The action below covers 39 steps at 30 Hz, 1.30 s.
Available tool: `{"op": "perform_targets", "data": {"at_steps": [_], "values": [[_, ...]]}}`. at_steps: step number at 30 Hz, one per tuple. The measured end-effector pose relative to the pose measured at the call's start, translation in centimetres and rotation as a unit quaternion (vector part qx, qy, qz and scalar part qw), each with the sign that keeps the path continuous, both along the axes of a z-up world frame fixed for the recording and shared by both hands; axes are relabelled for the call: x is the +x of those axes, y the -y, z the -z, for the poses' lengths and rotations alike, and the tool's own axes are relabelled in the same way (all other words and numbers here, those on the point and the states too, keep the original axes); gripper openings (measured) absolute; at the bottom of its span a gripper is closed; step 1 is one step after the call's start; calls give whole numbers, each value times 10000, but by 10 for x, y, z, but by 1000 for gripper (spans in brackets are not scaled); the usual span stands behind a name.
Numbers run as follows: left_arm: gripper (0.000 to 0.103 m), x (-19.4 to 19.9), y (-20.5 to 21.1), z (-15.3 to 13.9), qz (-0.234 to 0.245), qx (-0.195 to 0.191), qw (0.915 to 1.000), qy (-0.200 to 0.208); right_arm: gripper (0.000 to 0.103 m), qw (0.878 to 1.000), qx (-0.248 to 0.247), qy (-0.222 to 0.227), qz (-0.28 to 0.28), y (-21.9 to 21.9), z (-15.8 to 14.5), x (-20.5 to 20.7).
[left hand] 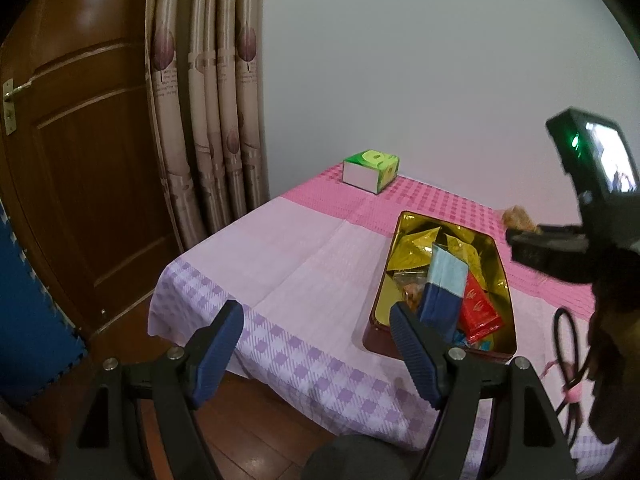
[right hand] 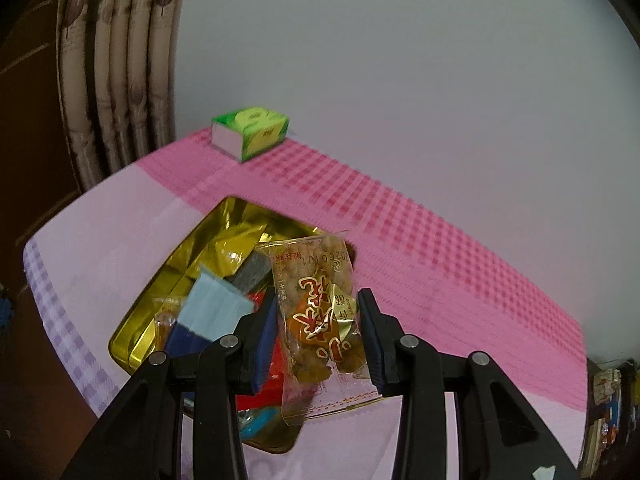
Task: Organize snacks
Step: 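Carry the clear snack bag into the tin box and open the right gripper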
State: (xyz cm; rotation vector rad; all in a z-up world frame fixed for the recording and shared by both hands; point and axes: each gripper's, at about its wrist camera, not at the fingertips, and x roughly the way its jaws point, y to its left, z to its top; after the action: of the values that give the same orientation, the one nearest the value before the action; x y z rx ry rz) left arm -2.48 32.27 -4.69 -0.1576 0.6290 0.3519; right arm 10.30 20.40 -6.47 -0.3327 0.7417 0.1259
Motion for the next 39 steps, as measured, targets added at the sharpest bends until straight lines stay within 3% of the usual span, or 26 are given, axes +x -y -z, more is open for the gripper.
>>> {"op": "perform_targets", "data": {"at_steps": [18,20,22,23,26,32,39], "values": [[77,8,-12,9,-93,-184,9996,-189,38,9977,30,-676,-92,-14,61,25],[77,10,-12,11,-89,-214,9994,-240,50,9983,97,-562,-139,-11,58,20],[77,10,-12,11,-46,-343,9990,-278,82,9993,131,-317,-172,-4,49,9],[77,9,-11,10,14,-363,9991,-235,85,9995,156,-208,-188,0,45,3],[77,7,1,5,152,-144,9997,-113,87,9998,147,94,-85,21,34,-22],[77,10,28,7,430,27,9987,-267,91,9982,-175,313,478,59,35,-67],[77,2,56,5,617,142,9979,-157,96,9952,-102,469,854,100,19,-108]]}}
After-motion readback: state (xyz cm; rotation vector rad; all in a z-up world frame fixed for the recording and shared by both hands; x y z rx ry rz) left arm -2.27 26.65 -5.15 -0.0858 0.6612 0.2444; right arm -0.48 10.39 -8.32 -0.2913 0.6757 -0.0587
